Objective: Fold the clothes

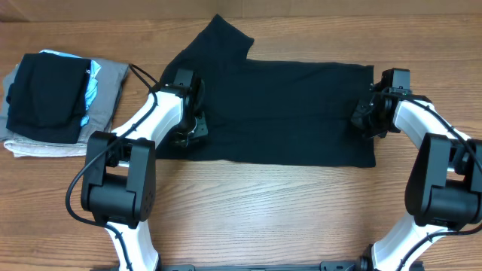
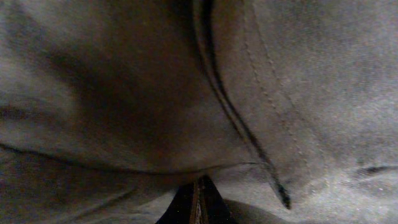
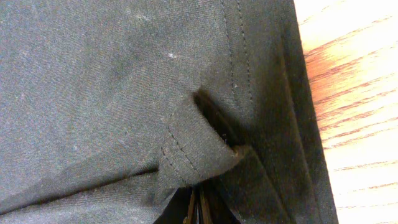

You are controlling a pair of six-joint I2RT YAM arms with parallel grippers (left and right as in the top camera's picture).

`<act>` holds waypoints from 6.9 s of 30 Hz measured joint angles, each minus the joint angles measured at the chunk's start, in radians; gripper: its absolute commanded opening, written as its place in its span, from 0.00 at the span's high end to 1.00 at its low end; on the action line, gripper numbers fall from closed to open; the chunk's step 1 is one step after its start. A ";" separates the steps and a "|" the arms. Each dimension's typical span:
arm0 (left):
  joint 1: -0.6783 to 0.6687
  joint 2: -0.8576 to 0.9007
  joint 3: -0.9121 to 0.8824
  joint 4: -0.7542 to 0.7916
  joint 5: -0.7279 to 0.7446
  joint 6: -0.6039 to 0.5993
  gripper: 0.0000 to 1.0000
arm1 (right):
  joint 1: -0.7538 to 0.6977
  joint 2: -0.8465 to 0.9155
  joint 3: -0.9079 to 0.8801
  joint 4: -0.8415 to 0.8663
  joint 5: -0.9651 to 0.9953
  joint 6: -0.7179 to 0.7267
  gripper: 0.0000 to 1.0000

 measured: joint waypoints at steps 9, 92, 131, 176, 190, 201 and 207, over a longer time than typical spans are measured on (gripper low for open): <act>0.000 0.009 0.127 -0.131 -0.007 0.002 0.96 | 0.000 0.000 0.000 -0.001 0.000 0.000 0.94; -0.126 0.180 0.388 -0.221 -0.176 0.044 0.69 | 0.000 0.004 0.007 -0.006 -0.003 0.000 0.92; -0.077 0.180 0.406 -0.209 -0.107 -0.013 0.53 | 0.000 0.004 0.007 -0.003 -0.014 0.000 0.87; 0.010 0.181 0.512 -0.160 0.171 -0.149 0.87 | 0.000 0.004 0.007 -0.003 -0.017 0.000 0.87; -0.034 0.182 0.559 -0.054 0.173 -0.046 0.64 | 0.000 0.004 0.007 -0.003 -0.017 0.000 0.86; 0.069 0.183 0.956 -0.544 0.037 0.031 0.67 | -0.002 0.019 0.112 -0.169 -0.009 0.001 0.83; 0.084 0.183 0.978 -0.570 -0.050 0.088 0.96 | -0.002 -0.011 0.287 -0.355 -0.001 0.003 0.64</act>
